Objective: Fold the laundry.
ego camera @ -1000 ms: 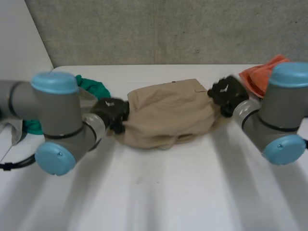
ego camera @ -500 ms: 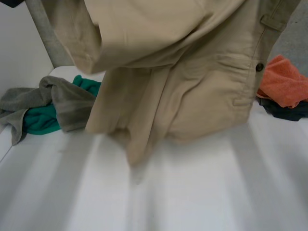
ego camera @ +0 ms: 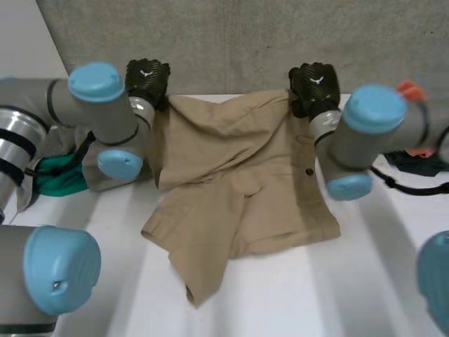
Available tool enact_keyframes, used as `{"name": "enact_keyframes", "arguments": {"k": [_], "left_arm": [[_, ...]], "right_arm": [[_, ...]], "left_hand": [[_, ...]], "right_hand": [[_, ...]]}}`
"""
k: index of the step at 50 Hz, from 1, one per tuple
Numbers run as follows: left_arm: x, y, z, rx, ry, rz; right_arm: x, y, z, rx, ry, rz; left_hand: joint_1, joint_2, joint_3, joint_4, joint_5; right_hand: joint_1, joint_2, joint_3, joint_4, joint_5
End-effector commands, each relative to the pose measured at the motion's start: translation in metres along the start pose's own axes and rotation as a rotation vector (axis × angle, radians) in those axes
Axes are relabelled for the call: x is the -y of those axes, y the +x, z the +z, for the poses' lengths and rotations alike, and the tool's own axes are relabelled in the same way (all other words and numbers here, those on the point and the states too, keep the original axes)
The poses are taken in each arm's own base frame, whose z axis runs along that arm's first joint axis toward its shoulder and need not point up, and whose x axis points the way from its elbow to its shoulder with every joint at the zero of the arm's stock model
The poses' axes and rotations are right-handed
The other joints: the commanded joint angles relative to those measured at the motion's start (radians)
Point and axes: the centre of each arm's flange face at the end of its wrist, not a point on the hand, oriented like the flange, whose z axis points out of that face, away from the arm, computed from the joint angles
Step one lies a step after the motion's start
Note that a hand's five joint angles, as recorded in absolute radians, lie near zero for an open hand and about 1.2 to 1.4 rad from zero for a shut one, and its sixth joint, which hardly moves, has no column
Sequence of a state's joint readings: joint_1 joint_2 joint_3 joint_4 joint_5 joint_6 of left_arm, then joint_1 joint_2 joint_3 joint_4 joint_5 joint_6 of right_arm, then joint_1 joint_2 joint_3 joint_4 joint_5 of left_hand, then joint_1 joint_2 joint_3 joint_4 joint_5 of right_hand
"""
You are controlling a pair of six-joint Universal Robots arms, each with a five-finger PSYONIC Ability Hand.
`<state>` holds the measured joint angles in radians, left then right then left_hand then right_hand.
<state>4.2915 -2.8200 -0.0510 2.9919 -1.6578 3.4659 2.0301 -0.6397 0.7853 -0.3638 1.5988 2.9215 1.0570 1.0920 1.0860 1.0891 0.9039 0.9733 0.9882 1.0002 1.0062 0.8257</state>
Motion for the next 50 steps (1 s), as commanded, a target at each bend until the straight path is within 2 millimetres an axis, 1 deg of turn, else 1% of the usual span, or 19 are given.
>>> {"name": "enact_keyframes", "arguments": {"k": [1, 2, 5, 9, 12, 13, 16, 17, 20, 21, 24, 25, 28, 29, 33, 38, 46, 48, 50], "left_arm": [[0.016, -0.014, 0.006, 0.042, 0.063, 0.043], [0.026, -0.013, 0.004, 0.018, 0.075, 0.034], [0.04, -0.013, -0.002, -0.013, 0.081, 0.019], [0.07, -0.018, -0.021, -0.034, 0.06, -0.001], [0.084, -0.018, -0.038, -0.041, 0.029, -0.003], [0.09, -0.016, -0.054, -0.055, -0.01, 0.002], [0.097, -0.01, -0.081, -0.093, -0.073, 0.008], [0.098, -0.004, -0.102, -0.128, -0.12, 0.012], [0.094, 0.005, -0.133, -0.19, -0.196, 0.025], [0.089, 0.012, -0.153, -0.232, -0.243, 0.033], [0.08, 0.023, -0.185, -0.297, -0.312, 0.045], [0.073, 0.03, -0.205, -0.338, -0.356, 0.061], [0.06, 0.039, -0.234, -0.388, -0.421, 0.079], [0.052, 0.043, -0.25, -0.419, -0.452, 0.089], [0.038, 0.054, -0.281, -0.469, -0.473, 0.113], [0.029, 0.068, -0.295, -0.478, -0.425, 0.119], [0.003, 0.086, -0.296, -0.411, -0.432, 0.159], [-0.002, 0.088, -0.294, -0.399, -0.436, 0.17], [-0.006, 0.092, -0.289, -0.388, -0.433, 0.182]], "right_arm": [[-0.015, -0.012, 0.016, -0.03, 0.19, -0.075], [-0.013, -0.011, 0.016, -0.029, 0.151, -0.082], [-0.006, -0.005, 0.014, -0.032, 0.066, -0.069], [0.02, 0.014, -0.002, -0.017, -0.126, -0.022], [0.039, 0.025, -0.012, 0.005, -0.199, -0.023], [0.05, 0.031, -0.021, 0.029, -0.25, -0.037], [0.061, 0.039, -0.038, 0.073, -0.345, -0.065], [0.064, 0.044, -0.05, 0.102, -0.41, -0.083], [0.068, 0.053, -0.07, 0.135, -0.507, -0.104], [0.068, 0.059, -0.083, 0.154, -0.561, -0.113], [0.064, 0.065, -0.1, 0.181, -0.632, -0.123], [0.059, 0.065, -0.112, 0.209, -0.67, -0.123], [0.05, 0.063, -0.129, 0.257, -0.712, -0.115], [0.043, 0.06, -0.138, 0.295, -0.725, -0.106], [0.024, 0.053, -0.156, 0.366, -0.716, -0.085], [-0.001, 0.042, -0.169, 0.41, -0.67, -0.075], [-0.033, 0.023, -0.177, 0.417, -0.587, -0.095], [-0.039, 0.021, -0.176, 0.412, -0.58, -0.102], [-0.046, 0.021, -0.174, 0.393, -0.571, -0.116]], "left_hand": [[-0.883, -0.917, -0.912, -0.915, -0.904], [-0.883, -0.917, -0.912, -0.915, -0.904], [-0.883, -0.917, -0.912, -0.915, -0.904], [-0.883, -0.917, -0.912, -0.915, -0.904], [-0.883, -0.917, -0.912, -0.915, -0.904], [-0.883, -0.917, -0.912, -0.915, -0.904], [-0.883, -0.917, -0.912, -0.915, -0.904], [-0.883, -0.917, -0.912, -0.915, -0.904], [-0.883, -0.917, -0.912, -0.915, -0.904], [-0.883, -0.917, -0.912, -0.915, -0.904], [-0.883, -0.917, -0.912, -0.915, -0.904], [-0.883, -0.917, -0.912, -0.915, -0.904], [-0.883, -0.917, -0.912, -0.915, -0.904], [-0.883, -0.917, -0.912, -0.915, -0.904], [-0.858, -0.893, -0.887, -0.89, -0.88], [-0.829, -0.864, -0.858, -0.861, -0.85], [-0.794, -0.829, -0.823, -0.826, -0.815], [-0.765, -0.799, -0.794, -0.797, -0.786], [-0.609, -0.644, -0.638, -0.641, -0.631]], "right_hand": [[-0.799, -0.814, -0.826, -0.832, -0.826], [-0.799, -0.814, -0.826, -0.832, -0.826], [-0.799, -0.814, -0.826, -0.832, -0.826], [-0.799, -0.814, -0.826, -0.832, -0.826], [-0.799, -0.814, -0.826, -0.832, -0.826], [-0.799, -0.814, -0.826, -0.832, -0.826], [-0.799, -0.814, -0.826, -0.832, -0.826], [-0.799, -0.814, -0.826, -0.832, -0.826], [-0.799, -0.814, -0.826, -0.832, -0.826], [-0.799, -0.814, -0.826, -0.832, -0.826], [-0.799, -0.814, -0.826, -0.832, -0.826], [-0.799, -0.814, -0.826, -0.832, -0.826], [-0.799, -0.814, -0.826, -0.832, -0.826], [-0.776, -0.79, -0.802, -0.808, -0.802], [-0.647, -0.661, -0.673, -0.679, -0.673], [-0.552, -0.567, -0.579, -0.585, -0.579], [-0.397, -0.412, -0.424, -0.43, -0.424], [-0.283, -0.298, -0.31, -0.316, -0.31], [-0.101, -0.116, -0.127, -0.134, -0.127]]}}
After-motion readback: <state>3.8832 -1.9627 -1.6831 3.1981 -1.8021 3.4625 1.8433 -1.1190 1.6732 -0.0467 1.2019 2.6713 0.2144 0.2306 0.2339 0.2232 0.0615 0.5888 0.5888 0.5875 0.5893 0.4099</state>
